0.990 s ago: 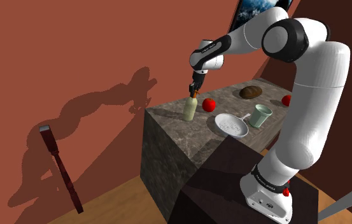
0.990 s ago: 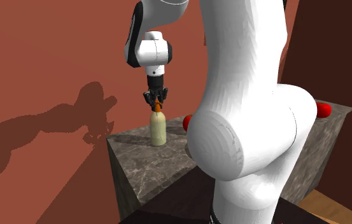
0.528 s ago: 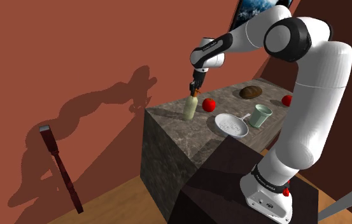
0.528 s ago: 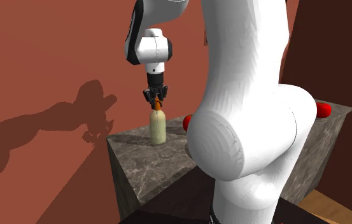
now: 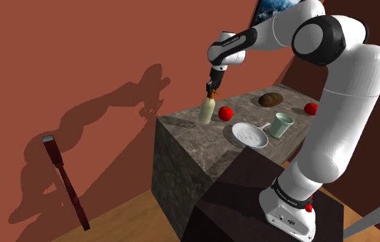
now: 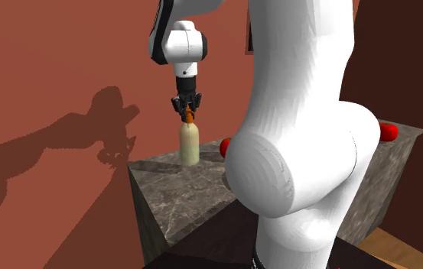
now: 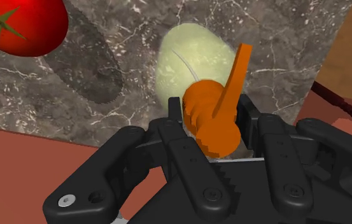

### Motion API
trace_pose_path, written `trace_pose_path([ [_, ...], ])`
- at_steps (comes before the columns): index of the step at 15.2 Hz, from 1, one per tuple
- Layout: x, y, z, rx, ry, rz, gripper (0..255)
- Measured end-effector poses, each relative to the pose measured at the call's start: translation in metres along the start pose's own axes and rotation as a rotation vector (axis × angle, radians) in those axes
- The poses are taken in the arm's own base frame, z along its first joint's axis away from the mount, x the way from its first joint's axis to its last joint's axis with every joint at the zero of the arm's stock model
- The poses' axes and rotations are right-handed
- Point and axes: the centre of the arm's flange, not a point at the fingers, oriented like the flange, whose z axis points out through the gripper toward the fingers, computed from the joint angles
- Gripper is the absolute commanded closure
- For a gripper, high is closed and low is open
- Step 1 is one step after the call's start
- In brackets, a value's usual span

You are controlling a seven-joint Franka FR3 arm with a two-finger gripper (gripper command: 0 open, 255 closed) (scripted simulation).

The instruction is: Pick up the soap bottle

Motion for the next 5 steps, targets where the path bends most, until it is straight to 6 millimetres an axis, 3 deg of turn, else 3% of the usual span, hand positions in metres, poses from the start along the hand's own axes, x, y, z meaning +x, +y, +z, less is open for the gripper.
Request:
trace_pose_path([
  [5,0.0,0.0,-0.025,0.0,0.0,0.0,255],
])
